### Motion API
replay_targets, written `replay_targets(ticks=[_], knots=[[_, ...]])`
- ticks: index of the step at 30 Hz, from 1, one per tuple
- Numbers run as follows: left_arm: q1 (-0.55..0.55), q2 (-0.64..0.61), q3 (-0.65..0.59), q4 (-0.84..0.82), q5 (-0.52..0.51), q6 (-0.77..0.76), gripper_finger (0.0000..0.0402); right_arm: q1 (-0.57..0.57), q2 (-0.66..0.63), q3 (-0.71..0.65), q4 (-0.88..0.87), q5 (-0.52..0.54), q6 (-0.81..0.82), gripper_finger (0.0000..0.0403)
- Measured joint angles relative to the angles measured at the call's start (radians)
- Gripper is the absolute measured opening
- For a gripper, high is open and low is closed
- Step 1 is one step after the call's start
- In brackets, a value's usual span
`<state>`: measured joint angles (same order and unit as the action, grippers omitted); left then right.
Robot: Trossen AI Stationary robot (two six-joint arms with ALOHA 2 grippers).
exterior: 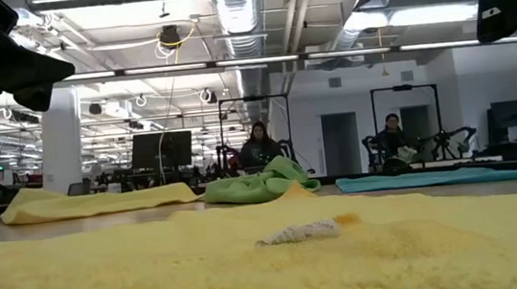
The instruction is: Fold microfiber towels
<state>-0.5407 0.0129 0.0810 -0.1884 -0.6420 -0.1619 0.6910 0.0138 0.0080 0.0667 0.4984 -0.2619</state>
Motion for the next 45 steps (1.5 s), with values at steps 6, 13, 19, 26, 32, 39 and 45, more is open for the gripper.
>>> replay_targets(ticks=[6,13,19,26,32,39,45], knots=[[0.0,0.0,0.0,0.0,0.0,0.0,0.0,0.0,0.0,0.0,0.0,0.0,0.0,0.0033],[0.0,0.0,0.0,0.0,0.0,0.0,0.0,0.0,0.0,0.0,0.0,0.0,0.0,0.0033],[0.0,0.0,0.0,0.0,0.0,0.0,0.0,0.0,0.0,0.0,0.0,0.0,0.0,0.0033],[0.0,0.0,0.0,0.0,0.0,0.0,0.0,0.0,0.0,0.0,0.0,0.0,0.0,0.0033],[0.0,0.0,0.0,0.0,0.0,0.0,0.0,0.0,0.0,0.0,0.0,0.0,0.0,0.0033],[0.0,0.0,0.0,0.015,0.0,0.0,0.0,0.0,0.0,0.0,0.0,0.0,0.0,0.0033],[0.0,0.0,-0.005,0.06,-0.025,0.015,0.0,0.0,0.0,0.0,0.0,0.0,0.0,0.0033]])
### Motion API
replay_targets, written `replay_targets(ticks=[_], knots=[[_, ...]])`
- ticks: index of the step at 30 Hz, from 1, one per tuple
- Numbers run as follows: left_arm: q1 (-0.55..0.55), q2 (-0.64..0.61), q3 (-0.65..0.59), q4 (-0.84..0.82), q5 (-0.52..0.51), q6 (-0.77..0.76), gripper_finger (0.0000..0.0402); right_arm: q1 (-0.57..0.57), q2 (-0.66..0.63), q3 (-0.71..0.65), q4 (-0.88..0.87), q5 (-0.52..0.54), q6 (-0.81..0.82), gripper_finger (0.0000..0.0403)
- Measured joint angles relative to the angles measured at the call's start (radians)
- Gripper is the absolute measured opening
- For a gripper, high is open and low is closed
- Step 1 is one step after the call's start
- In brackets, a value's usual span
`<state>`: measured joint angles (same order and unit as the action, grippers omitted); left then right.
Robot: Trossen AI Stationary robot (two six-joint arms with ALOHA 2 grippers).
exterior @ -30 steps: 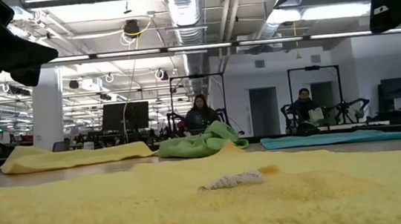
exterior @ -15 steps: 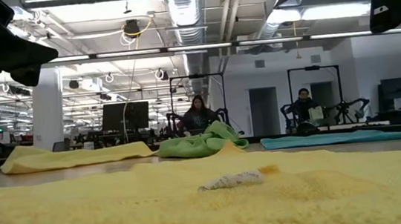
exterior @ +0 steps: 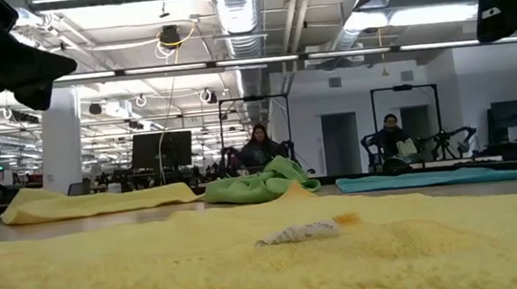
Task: Fold microfiber towels
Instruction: Fold the green microfiber towel
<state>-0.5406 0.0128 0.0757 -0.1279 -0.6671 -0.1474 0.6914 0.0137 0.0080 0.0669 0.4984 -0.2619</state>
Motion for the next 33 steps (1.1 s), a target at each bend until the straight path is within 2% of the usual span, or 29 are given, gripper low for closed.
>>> replay_targets(ticks=[6,14,19,22,28,33], knots=[[0.0,0.0,0.041,0.026,-0.016,0.145,0.0,0.0,0.0,0.0,0.0,0.0,0.0,0.0033],[0.0,0.002,0.123,0.005,-0.091,0.193,0.0,0.0,0.0,0.0,0.0,0.0,0.0,0.0033],[0.0,0.112,0.199,0.001,-0.28,0.283,0.0,0.0,0.0,0.0,0.0,0.0,0.0,0.0033],[0.0,0.21,0.285,0.005,-0.345,0.261,0.0,0.0,0.0,0.0,0.0,0.0,0.0,0.0033],[0.002,0.44,0.503,-0.064,-0.289,0.233,0.0,0.0,0.0,0.0,0.0,0.0,0.0,0.0033],[0.022,0.586,0.676,-0.262,-0.123,0.028,0.0,0.0,0.0,0.0,0.0,0.027,0.0,0.0033]])
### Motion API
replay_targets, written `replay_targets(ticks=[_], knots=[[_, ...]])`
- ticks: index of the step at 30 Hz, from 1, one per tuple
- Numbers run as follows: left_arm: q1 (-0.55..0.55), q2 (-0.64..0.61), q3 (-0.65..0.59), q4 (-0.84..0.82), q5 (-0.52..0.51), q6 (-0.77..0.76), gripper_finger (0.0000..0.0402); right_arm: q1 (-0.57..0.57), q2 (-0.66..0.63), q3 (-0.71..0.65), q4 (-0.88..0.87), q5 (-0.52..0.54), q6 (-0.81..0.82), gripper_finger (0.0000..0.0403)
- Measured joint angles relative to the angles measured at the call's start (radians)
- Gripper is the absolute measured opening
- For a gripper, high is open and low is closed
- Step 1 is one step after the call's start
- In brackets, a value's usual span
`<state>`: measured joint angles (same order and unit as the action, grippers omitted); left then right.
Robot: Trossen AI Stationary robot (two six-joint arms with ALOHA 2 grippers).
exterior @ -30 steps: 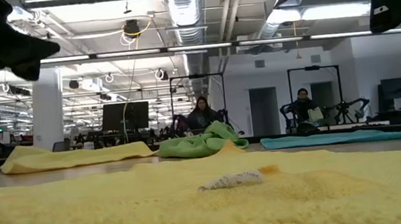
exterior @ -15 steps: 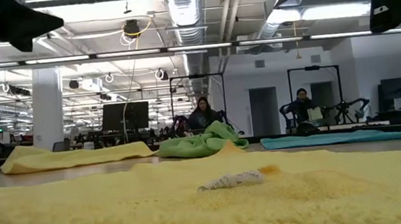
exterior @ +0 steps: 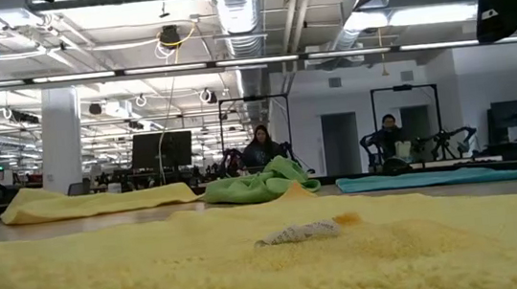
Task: Fold microfiber towels
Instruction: Fold the green microfiber towel
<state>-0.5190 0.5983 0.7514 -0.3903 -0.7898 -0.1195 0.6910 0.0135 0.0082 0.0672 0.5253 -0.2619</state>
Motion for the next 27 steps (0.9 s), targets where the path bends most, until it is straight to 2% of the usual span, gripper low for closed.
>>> replay_targets(ticks=[4,8,12,16,24,27], knots=[[0.023,0.065,0.101,-0.143,0.103,-0.224,0.0,0.0,0.0,0.0,0.0,0.001,0.0,0.0033],[0.031,0.109,0.146,-0.246,0.14,-0.33,0.0,0.0,0.0,0.0,0.0,0.001,0.0,0.0033],[0.031,0.129,0.156,-0.283,0.111,-0.291,0.0,0.001,0.0,0.0,0.002,-0.002,0.003,0.0033],[0.031,0.136,0.156,-0.277,0.102,-0.26,0.0,-0.001,0.0,0.0,0.033,-0.004,0.09,0.0033],[0.031,0.134,0.156,-0.274,0.095,-0.26,0.0,0.001,0.0,0.0,0.044,-0.004,0.493,0.0033],[0.031,0.135,0.156,-0.273,0.095,-0.267,0.0,0.0,0.0,0.0,0.055,0.001,0.547,0.0033]])
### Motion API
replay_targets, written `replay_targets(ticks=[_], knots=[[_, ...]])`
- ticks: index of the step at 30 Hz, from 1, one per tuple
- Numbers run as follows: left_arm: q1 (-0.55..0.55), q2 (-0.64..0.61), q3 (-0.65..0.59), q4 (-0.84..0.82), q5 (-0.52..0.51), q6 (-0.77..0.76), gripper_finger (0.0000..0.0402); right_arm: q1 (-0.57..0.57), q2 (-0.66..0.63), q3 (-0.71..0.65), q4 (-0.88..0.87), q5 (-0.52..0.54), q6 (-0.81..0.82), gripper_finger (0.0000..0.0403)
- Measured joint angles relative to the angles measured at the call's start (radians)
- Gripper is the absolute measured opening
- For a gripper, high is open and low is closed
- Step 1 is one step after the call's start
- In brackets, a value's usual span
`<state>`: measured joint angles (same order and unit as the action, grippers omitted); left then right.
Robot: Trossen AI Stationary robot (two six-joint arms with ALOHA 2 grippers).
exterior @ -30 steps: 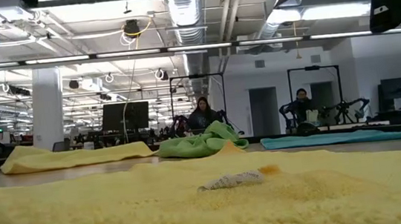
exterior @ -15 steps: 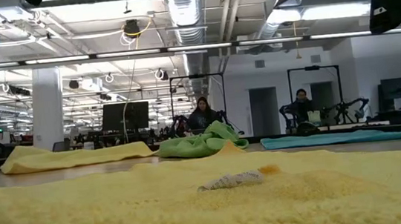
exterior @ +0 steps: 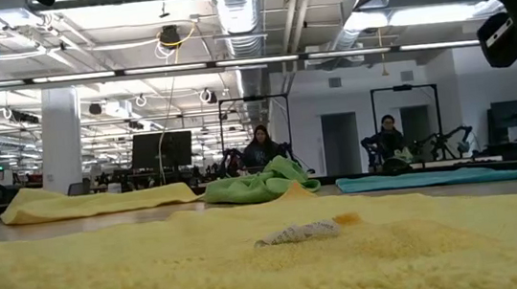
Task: Fold microfiber towels
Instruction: Fold the green microfiber towel
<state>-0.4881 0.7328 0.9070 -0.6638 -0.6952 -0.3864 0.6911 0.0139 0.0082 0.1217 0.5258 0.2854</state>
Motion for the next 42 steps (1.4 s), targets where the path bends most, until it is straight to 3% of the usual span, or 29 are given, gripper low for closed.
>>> replay_targets(ticks=[7,12,17,24,29,33,39,42], knots=[[0.0,0.001,0.0,0.0,-0.037,-0.044,0.0,-0.053,0.0,0.0,0.164,0.068,0.002,0.0022],[0.005,0.006,0.0,0.0,-0.087,-0.093,0.0,-0.11,0.006,0.066,0.149,0.115,-0.054,0.0008],[0.074,0.015,0.0,0.017,-0.021,-0.14,0.0,-0.164,0.105,0.236,-0.004,0.137,-0.059,0.0004],[0.251,0.034,0.015,0.038,0.121,-0.091,0.0,-0.245,0.388,0.543,-0.262,0.193,-0.095,0.0002],[0.412,0.073,0.014,0.028,0.322,-0.049,0.0,-0.315,0.564,0.743,-0.432,0.183,0.041,0.0003],[0.54,0.151,0.014,0.029,0.539,0.126,0.0,-0.354,0.668,0.872,-0.614,0.149,0.123,0.0003],[0.723,0.317,0.014,0.102,0.864,0.316,0.0,-0.414,0.755,0.972,-0.712,0.011,0.178,0.0003],[0.761,0.409,0.014,0.131,0.967,0.424,0.0,-0.437,0.778,1.002,-0.752,-0.025,0.178,0.0003]])
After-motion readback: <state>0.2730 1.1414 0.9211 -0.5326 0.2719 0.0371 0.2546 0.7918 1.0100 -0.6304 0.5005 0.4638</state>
